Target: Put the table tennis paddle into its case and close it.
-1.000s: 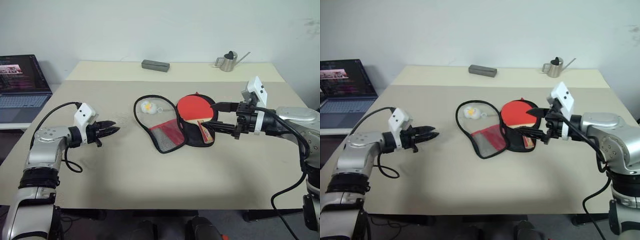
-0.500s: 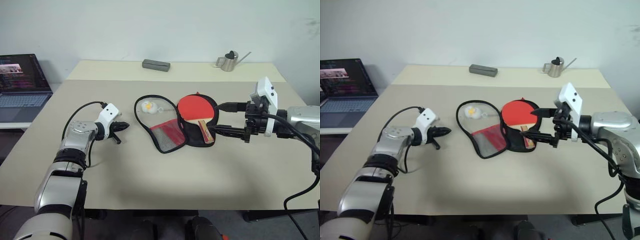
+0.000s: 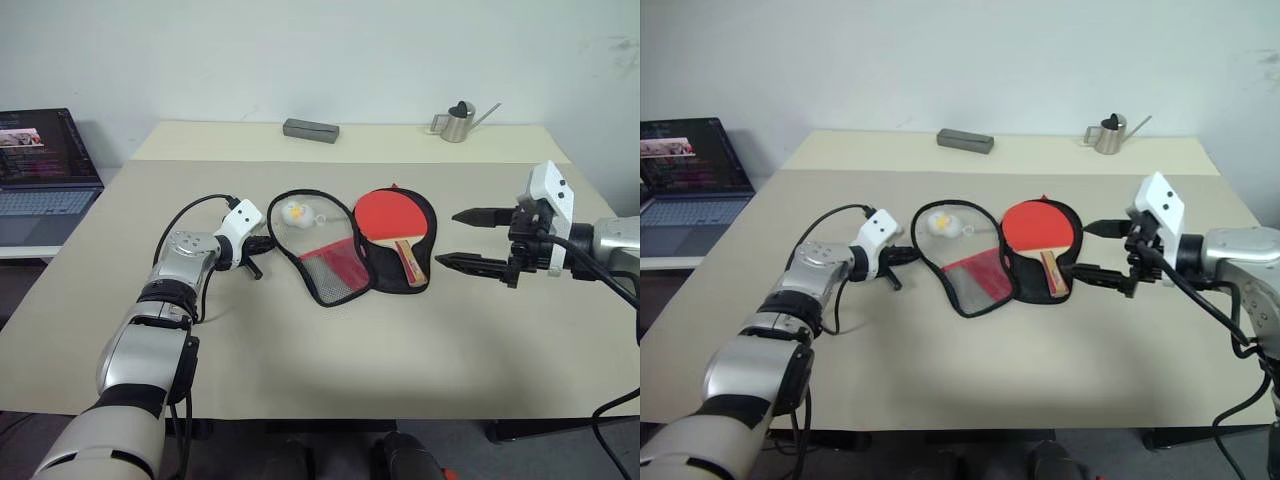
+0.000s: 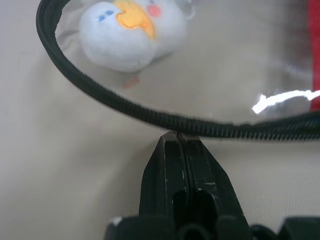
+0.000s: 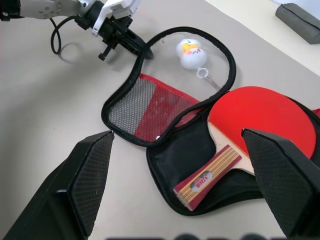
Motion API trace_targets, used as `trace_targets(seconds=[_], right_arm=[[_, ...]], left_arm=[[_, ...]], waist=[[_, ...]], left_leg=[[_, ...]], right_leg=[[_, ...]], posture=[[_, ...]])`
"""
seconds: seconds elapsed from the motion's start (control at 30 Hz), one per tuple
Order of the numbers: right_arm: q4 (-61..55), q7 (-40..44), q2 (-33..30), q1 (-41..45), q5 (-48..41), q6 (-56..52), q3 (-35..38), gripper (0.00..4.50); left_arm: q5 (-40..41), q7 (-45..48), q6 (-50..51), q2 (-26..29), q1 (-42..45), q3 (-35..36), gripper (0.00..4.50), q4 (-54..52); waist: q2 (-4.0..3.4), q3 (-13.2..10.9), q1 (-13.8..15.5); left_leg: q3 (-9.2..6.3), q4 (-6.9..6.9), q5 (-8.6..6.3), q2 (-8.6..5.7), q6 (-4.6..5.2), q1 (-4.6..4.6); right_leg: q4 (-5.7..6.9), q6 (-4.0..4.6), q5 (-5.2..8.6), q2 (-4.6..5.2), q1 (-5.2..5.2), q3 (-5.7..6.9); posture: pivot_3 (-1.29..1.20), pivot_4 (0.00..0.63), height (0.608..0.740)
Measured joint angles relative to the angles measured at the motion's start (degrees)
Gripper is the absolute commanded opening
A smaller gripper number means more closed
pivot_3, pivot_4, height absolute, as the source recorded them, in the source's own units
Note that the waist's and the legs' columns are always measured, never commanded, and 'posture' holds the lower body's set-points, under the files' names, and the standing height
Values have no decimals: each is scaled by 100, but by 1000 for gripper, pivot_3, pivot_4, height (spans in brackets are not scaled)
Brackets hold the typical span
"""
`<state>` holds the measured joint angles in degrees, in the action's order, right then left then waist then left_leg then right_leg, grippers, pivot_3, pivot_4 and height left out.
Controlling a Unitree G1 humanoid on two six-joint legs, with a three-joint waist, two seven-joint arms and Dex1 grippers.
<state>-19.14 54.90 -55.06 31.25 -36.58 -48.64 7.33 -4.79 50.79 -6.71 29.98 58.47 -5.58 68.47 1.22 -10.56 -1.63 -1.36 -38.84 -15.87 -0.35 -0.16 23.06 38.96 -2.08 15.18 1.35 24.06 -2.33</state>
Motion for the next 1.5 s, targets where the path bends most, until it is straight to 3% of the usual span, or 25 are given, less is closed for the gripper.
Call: trace_targets(seconds=[0.9, 1.5], right_arm=[[194, -34, -456, -326, 16, 129, 527, 4500], [349, 5, -814, -746, 140, 190, 1214, 4500]], left_arm=[[-15, 394, -317, -410, 99, 27, 18, 70], [-402, 273, -625, -806, 901, -128, 18, 427]], waist=[[0, 0, 12], [2, -1, 21]], left_leg=[[2, -2, 0, -1, 0, -1], [3, -4, 0, -3, 0, 0]], right_leg=[[2, 0, 0, 0, -1, -1], [3, -1, 0, -1, -2, -2]], posture=[[0, 150, 740], [0, 150, 740]])
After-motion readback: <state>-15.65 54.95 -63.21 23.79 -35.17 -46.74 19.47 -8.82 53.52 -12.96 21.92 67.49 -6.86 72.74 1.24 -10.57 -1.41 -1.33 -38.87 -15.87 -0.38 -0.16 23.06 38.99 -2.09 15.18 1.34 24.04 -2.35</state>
